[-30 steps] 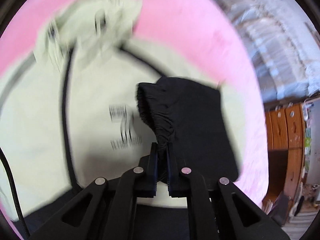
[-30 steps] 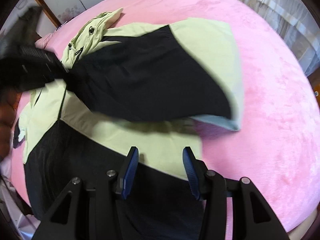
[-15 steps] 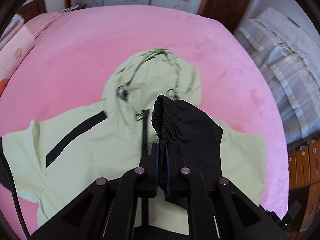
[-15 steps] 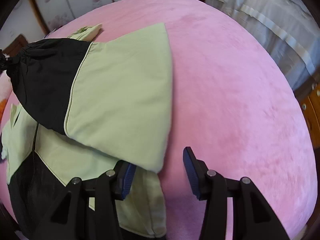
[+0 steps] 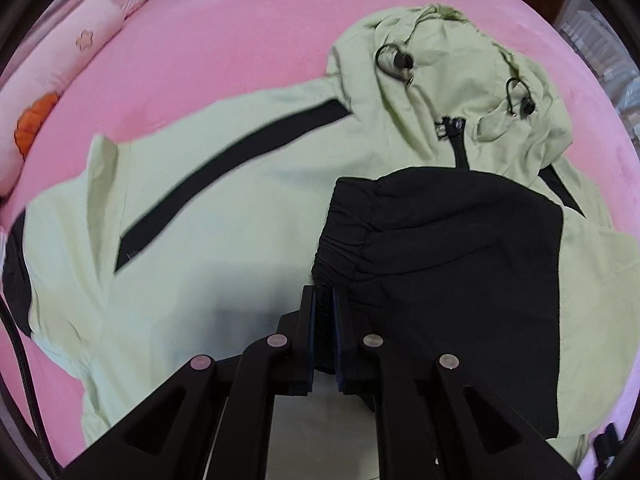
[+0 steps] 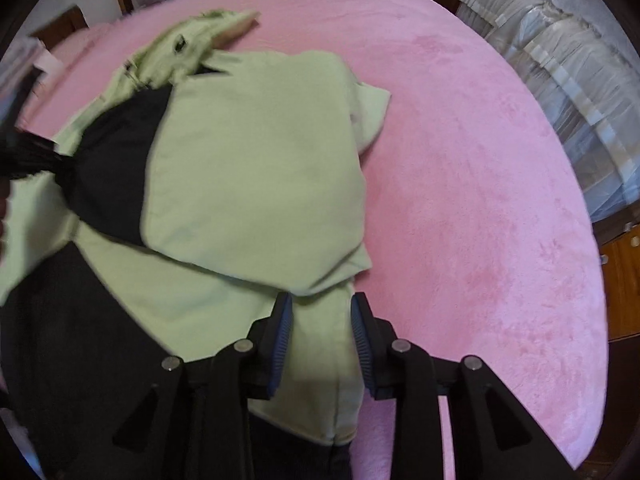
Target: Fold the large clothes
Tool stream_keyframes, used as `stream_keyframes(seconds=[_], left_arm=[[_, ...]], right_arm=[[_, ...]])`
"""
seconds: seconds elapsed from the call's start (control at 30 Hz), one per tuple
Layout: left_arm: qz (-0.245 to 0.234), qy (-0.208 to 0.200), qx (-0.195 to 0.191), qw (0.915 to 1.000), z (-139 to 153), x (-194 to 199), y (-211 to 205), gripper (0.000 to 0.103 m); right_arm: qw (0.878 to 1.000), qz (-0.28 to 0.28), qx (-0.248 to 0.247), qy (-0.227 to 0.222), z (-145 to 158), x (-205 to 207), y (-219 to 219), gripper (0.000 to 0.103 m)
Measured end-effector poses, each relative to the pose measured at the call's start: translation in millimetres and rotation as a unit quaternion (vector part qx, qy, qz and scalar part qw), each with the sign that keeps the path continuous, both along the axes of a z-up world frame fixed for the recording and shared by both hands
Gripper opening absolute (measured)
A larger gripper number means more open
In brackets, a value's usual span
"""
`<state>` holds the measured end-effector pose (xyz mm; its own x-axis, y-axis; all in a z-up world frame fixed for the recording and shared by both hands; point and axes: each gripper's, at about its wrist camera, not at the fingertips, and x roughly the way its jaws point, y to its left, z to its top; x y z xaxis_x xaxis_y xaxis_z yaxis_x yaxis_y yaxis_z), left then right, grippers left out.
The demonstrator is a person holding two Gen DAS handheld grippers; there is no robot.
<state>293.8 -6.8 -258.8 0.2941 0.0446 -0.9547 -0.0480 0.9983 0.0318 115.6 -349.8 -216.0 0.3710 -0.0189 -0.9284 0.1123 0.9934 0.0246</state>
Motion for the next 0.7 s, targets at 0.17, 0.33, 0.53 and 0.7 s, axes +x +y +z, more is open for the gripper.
stream_keyframes(seconds=[0.17,0.33,0.53,0.7], left_arm=[[0.008,-0.043,0.006,0.999,25.6,8.8,13.2,0.005],[-0.019,-0.006,0.018,0.9996,9.5,18.1,5.2,0.006],[-0.006,0.007,0.002,1.0,5.2,20.2,4.5,0.011],[-0.009,0.008,-0.005,0.9999,4.1,15.6,1.7,0.012]], right_arm=[[0.999,-0.036,0.01,-0.035,27.3,17.9,-22.3,0.039],[0.997,-0.057,0.045,-0.028,11.1,77.1,-50.3,0.04],[0.991,-0.096,0.099,0.001,-27.5,138.5,-75.9,0.041],[0.988,-0.096,0.114,0.029,-51.4,170.0,-78.2,0.041]])
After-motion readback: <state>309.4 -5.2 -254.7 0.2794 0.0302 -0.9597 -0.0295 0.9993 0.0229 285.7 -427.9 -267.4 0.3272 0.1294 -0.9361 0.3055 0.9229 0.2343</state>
